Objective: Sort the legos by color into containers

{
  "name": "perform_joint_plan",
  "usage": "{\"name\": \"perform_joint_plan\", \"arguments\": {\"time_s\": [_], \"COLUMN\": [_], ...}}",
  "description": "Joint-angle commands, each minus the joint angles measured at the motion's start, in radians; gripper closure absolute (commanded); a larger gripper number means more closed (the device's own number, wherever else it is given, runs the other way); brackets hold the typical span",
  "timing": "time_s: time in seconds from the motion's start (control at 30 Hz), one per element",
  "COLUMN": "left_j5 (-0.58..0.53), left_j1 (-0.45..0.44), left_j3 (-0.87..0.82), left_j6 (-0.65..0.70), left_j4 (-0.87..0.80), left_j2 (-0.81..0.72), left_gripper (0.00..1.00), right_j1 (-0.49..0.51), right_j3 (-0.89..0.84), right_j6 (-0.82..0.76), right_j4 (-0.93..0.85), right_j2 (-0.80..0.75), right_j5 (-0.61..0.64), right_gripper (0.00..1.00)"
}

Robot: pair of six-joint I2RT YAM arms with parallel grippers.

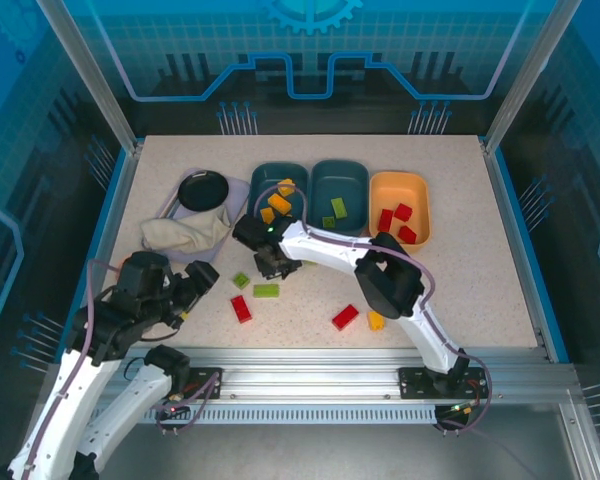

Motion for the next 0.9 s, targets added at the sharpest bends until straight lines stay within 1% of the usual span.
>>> {"name": "perform_joint_plan", "arguments": {"time_s": [0.0,0.1,0.2,0.33,0.47,0.53,0.57,0.73,0.8,0.87], "left_j5": [0.097,0.124,0.128,0.132,0.129,0.126,0.126,0.101,0.086,0.081], "left_j1": [-0.006,-0.008,-0.011,-0.022,-0.041,-0.048,-0.05,-0.065,-0.069,-0.07], "left_j3": [-0.007,-0.004,0.01,0.051,0.105,0.122,0.131,0.186,0.198,0.201], "left_j6": [0.05,0.056,0.06,0.071,0.087,0.086,0.085,0.083,0.077,0.072], "left_j4": [0.139,0.231,0.314,0.404,0.467,0.499,0.518,0.53,0.519,0.506], "left_j2": [0.065,0.14,0.22,0.337,0.459,0.511,0.532,0.614,0.632,0.642], "left_gripper": [0.11,0.11,0.11,0.11,0.11,0.11,0.11,0.11,0.11,0.11], "right_j1": [-0.079,-0.177,-0.28,-0.396,-0.48,-0.507,-0.522,-0.574,-0.585,-0.589], "right_j3": [-0.029,-0.052,-0.028,0.096,0.284,0.374,0.424,0.71,0.753,0.753], "right_j6": [-0.035,-0.068,-0.108,-0.152,-0.181,-0.198,-0.205,-0.211,-0.212,-0.216], "right_j4": [-0.008,0.017,0.043,0.054,0.031,0.024,0.015,-0.103,-0.112,-0.102], "right_j2": [-0.171,-0.23,-0.22,-0.117,0.033,0.096,0.155,0.366,0.411,0.423], "right_j5": [0.077,0.071,0.039,-0.015,-0.05,-0.064,-0.073,-0.11,-0.132,-0.144], "right_gripper": [0.72,0.72,0.72,0.72,0.71,0.71,0.71,0.68,0.65,0.61]}}
